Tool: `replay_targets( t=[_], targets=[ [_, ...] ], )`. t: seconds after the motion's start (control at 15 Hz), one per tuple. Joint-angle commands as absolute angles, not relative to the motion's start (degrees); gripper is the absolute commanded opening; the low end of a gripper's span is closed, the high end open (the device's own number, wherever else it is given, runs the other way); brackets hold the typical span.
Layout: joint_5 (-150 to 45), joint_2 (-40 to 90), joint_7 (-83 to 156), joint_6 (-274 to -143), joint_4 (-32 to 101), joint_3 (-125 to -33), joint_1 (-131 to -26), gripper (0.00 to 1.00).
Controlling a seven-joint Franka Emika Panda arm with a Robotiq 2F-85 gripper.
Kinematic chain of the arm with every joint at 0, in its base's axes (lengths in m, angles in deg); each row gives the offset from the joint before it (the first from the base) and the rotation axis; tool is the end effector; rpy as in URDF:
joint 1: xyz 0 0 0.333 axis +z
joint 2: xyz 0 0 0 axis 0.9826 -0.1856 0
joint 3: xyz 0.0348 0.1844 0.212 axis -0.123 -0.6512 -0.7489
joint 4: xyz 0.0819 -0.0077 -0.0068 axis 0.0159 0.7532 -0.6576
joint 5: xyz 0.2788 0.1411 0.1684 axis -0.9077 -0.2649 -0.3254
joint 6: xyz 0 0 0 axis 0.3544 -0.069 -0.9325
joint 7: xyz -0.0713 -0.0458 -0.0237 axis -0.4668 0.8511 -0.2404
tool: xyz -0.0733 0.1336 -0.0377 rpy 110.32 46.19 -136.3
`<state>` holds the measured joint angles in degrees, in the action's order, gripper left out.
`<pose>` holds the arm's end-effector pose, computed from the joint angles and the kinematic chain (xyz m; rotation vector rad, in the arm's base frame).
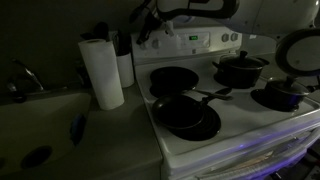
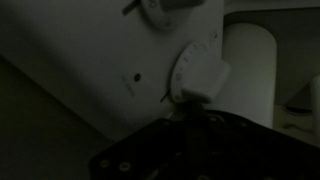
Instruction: Flip the switch at the top left side of the stove
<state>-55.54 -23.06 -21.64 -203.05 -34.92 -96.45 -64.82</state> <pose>0.7582 0.2613 0.4228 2.3941 1.6524 1.1573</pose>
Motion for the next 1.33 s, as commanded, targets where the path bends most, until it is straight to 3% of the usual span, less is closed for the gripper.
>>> replay_targets(
  t=[0.0,0.2,0.33,0.47,0.6,0.67,0.73,1.27],
  targets=[
    [-56.6,-25.6,-21.2,-201.9,-31.0,-96.6,-66.1,0.00],
    [-58.2,-30.5,-21.7,-199.1,-37.0,-96.5,-64.6,0.00],
    [-57.5,-27.9,-21.9,-202.0,-31.4,-97.4,-65.0,0.00],
    [-57.9,-31.5,-21.4,-196.9,-37.9,-96.0,-64.0,0.00],
    [-56.7,-28.4,-20.2,-197.9,-32.1,-95.9,-65.1,0.00],
    [-57.1,-31.4,-19.5,-194.2,-38.3,-94.7,-64.2,0.00],
    [-56.4,-27.3,-18.7,-194.7,-32.1,-95.2,-65.0,0.00],
    [-56.2,-21.3,-17.1,-181.4,-32.6,-95.0,-64.0,0.00]
  ],
)
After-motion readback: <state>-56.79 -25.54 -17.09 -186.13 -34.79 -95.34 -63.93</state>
